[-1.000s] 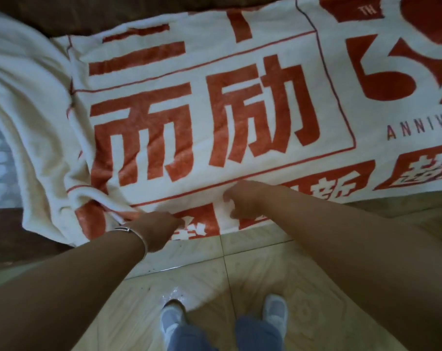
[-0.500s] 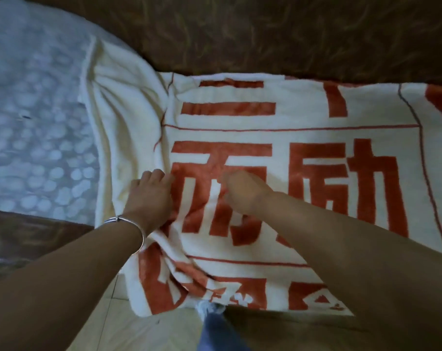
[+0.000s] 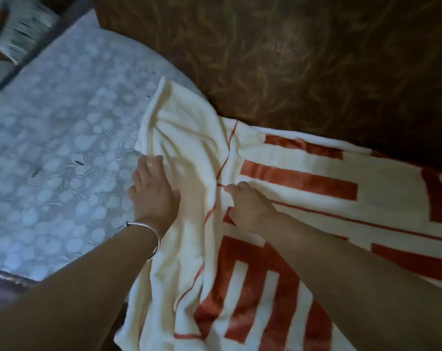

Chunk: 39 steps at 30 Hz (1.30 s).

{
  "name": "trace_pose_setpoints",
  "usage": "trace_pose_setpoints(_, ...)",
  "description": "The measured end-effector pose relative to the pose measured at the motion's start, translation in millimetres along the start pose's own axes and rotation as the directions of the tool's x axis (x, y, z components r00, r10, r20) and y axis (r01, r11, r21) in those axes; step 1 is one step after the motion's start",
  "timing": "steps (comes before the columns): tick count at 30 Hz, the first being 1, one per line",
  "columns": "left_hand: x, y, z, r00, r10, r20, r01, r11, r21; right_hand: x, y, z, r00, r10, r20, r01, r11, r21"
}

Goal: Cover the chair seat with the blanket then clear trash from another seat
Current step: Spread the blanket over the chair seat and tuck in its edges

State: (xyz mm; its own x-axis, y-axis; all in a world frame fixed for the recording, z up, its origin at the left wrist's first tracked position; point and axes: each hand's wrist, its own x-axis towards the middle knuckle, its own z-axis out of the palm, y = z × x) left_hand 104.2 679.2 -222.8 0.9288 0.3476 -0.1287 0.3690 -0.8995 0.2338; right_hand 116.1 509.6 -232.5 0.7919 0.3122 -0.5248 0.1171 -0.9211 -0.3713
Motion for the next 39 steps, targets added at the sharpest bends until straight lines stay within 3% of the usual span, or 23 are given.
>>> trace_pose_setpoints(3, 18.0, 1.4, 1.4, 0.993, -0.116, 0.001, 0.115, 0.989, -0.089, 17.4, 3.2, -4.7, 0.999, -0.016, 0.030, 0.017, 1.000, -0.017)
trace_pose_setpoints(6, 26.6, 1.9, -2.3, 0.995, -0.103, -0.005, 0.102, 0.986, -0.132, 30.5, 5.4, -10.1, 0.995, -0.068, 0.074, 0.070, 0.997, -0.029)
trace_pose_setpoints(10, 36.5, -9.6, -20.1, 0.992, 0.005, -0.126, 0.006, 0.996, 0.092, 40.1, 6.4, -17.5, 0.990, -0.081, 0.115, 0.088, 0.994, -0.060)
trace_pose_setpoints(13, 47.2, -21.6, -29.4, 0.990, -0.044, -0.137, 0.068, 0.983, 0.173, 56.1, -6.7, -31.4, 0.998, -0.035, 0.060, 0.031, 0.997, 0.068)
trace_pose_setpoints(17, 65.6, -19.5, -29.1, 0.991, -0.118, -0.066, 0.112, 0.990, -0.082, 85.5, -42.4, -43.2, 0.995, -0.026, -0.091, 0.042, 0.983, 0.178)
trace_pose_setpoints(20, 83.3, -16.1, -29.5, 0.994, -0.088, -0.062, 0.068, 0.960, -0.271, 99.9, -72.3, -40.2, 0.995, -0.043, -0.088, 0.056, 0.987, 0.153)
trace_pose_setpoints(23, 102.5, -14.8, -37.9, 0.991, -0.131, 0.019, 0.131, 0.950, -0.283, 108.1, -93.8, -34.6, 0.994, -0.009, -0.113, 0.030, 0.981, 0.189)
trace_pose_setpoints(25, 111.4, -13.6, -41.4, 0.990, -0.119, 0.078, 0.132, 0.971, -0.198, 113.6, -94.7, -38.2, 0.974, 0.123, -0.190, -0.063, 0.953, 0.296)
trace_pose_setpoints(27, 115.5, -12.7, -41.7, 0.992, -0.077, 0.103, 0.094, 0.980, -0.175, 120.3, -87.7, -44.5, 0.928, 0.290, -0.235, -0.171, 0.890, 0.422)
trace_pose_setpoints(28, 115.8, -11.5, -41.5, 0.993, -0.061, 0.103, 0.081, 0.977, -0.199, 125.0, -83.1, -46.5, 0.919, 0.345, -0.191, -0.225, 0.856, 0.466)
trace_pose_setpoints(31, 113.4, -6.7, -42.0, 0.989, -0.034, 0.147, 0.083, 0.936, -0.343, 137.0, -74.6, -48.9, 0.931, 0.363, 0.030, -0.325, 0.789, 0.521)
trace_pose_setpoints(34, 103.9, 5.9, -44.7, 0.958, 0.111, 0.265, 0.047, 0.850, -0.525, 142.5, -65.7, -50.9, 0.934, 0.348, 0.081, -0.307, 0.668, 0.678)
trace_pose_setpoints(36, 93.1, 22.8, -44.6, 0.907, 0.249, 0.341, 0.004, 0.802, -0.597, 138.0, -54.0, -56.4, 0.945, 0.316, 0.078, -0.232, 0.487, 0.842)
trace_pose_setpoints(39, 76.1, 55.3, -31.2, 0.863, 0.318, 0.392, -0.017, 0.795, -0.607, 122.9, -29.8, -72.8, 0.973, 0.227, 0.048, -0.074, 0.108, 0.991)
